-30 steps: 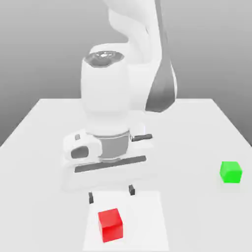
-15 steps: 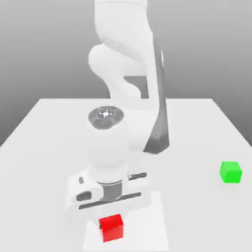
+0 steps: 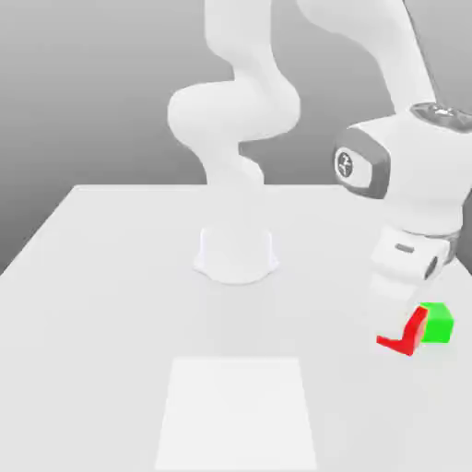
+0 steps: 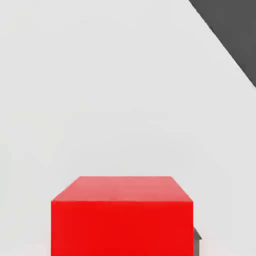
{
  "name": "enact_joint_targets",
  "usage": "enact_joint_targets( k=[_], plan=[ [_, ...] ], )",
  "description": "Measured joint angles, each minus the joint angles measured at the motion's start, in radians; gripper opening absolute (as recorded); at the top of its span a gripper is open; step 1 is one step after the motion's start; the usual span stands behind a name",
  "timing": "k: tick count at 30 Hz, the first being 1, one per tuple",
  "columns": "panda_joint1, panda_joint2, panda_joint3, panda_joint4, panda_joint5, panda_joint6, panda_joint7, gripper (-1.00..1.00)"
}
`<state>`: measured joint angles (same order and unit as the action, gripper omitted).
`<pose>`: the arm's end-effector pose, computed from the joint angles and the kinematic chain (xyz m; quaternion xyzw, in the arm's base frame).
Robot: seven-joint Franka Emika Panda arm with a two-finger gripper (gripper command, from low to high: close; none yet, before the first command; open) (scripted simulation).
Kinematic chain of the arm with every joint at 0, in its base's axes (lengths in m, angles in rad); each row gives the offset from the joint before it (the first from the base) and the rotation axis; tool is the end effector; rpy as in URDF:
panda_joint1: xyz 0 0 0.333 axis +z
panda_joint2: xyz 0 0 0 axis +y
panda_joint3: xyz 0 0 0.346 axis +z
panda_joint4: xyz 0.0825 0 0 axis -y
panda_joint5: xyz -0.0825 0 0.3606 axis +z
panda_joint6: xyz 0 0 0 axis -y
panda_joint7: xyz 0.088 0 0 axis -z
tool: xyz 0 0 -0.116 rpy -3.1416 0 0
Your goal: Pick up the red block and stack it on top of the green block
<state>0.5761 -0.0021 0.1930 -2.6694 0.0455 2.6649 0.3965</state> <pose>0.2936 0.2826 0.2798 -0.9862 -0.1653 0.0066 0.0079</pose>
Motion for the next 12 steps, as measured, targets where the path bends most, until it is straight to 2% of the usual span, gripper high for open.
enact_joint_targets(
  k=[4,9,10,12],
  plan=[
    [0.16,-0.035,0.065,-0.03,-0.016,-0.002,0.022,-1.0],
    [0.181,0.118,0.026,-0.028,-0.126,0.144,0.103,-1.0],
    [0.187,0.146,0.015,-0.027,-0.147,0.17,0.118,1.0],
    [0.187,0.146,0.015,-0.027,-0.147,0.17,0.118,1.0]
  ],
)
